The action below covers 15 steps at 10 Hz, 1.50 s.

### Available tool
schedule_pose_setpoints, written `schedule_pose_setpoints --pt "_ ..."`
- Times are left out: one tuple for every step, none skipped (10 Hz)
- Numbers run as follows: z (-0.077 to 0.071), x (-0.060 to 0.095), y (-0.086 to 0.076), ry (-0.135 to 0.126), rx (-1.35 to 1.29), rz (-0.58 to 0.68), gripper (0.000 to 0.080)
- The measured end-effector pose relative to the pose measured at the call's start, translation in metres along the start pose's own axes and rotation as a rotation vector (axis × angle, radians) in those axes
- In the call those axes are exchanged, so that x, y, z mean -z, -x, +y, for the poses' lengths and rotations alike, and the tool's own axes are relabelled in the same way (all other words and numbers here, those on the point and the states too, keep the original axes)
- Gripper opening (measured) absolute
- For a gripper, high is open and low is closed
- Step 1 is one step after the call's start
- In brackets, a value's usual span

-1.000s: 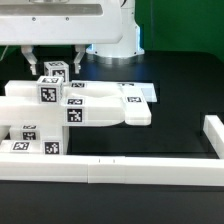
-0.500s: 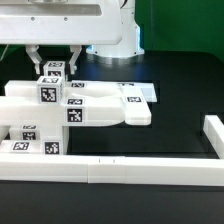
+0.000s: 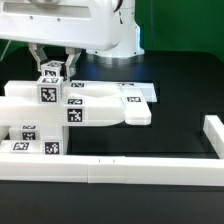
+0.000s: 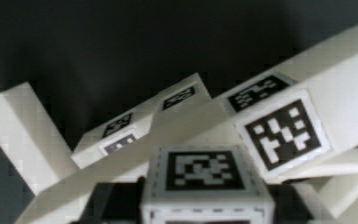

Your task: Assemble chair

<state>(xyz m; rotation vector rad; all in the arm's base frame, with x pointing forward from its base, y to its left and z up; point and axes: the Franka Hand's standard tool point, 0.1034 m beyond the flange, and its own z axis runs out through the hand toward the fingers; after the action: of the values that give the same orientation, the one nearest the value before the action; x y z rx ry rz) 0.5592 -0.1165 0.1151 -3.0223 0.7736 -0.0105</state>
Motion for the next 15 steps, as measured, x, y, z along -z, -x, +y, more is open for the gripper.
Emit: schedule_pose_setpoints --pt "-0.0003 0.0000 0.0001 -0.001 -0.094 0.000 0.0284" --pt "-0.0004 0.0000 0.0001 -0.001 -0.162 0.000 0.0284" --pt "-0.0006 0.0000 0.0002 -0.001 -0.226 0.000 0.0284" --pt "-0.0008 -0.0001 0.0002 -0.001 -0.283 0.000 0.0284" --pt "-0.0011 -0.0001 0.0003 -0.001 -0.358 0.000 0.0284" --pt "-0.0012 -0.0001 0.0004 -0.001 -0.417 0.000 0.0284" --pt "-0.0015 -0.0002 0.0005 -0.002 -0.474 -0.001 0.0284" --pt "-0.0019 -0.0003 0.0006 -0.002 -0.546 -0.001 0.0284" --pt "-0.0022 -0.0004 0.0007 -0.002 -0.614 -0.001 0.0284" --pt "-0.0022 -0.0005 0.0008 -0.002 -0.637 -0.001 0.0284" --pt "-0.0022 -0.0005 0.0008 -0.002 -0.636 -0.001 0.0284" --pt "-0.0022 -0.0005 0.0008 -0.001 -0.607 -0.001 0.0284" --pt "-0.0023 -0.0006 0.0008 -0.001 -0.608 -0.001 0.0284" --pt "-0.0025 -0.0006 0.0011 0.000 -0.596 -0.002 0.0465" --pt "-0.0023 -0.0006 0.0010 0.000 -0.520 -0.001 0.0584"
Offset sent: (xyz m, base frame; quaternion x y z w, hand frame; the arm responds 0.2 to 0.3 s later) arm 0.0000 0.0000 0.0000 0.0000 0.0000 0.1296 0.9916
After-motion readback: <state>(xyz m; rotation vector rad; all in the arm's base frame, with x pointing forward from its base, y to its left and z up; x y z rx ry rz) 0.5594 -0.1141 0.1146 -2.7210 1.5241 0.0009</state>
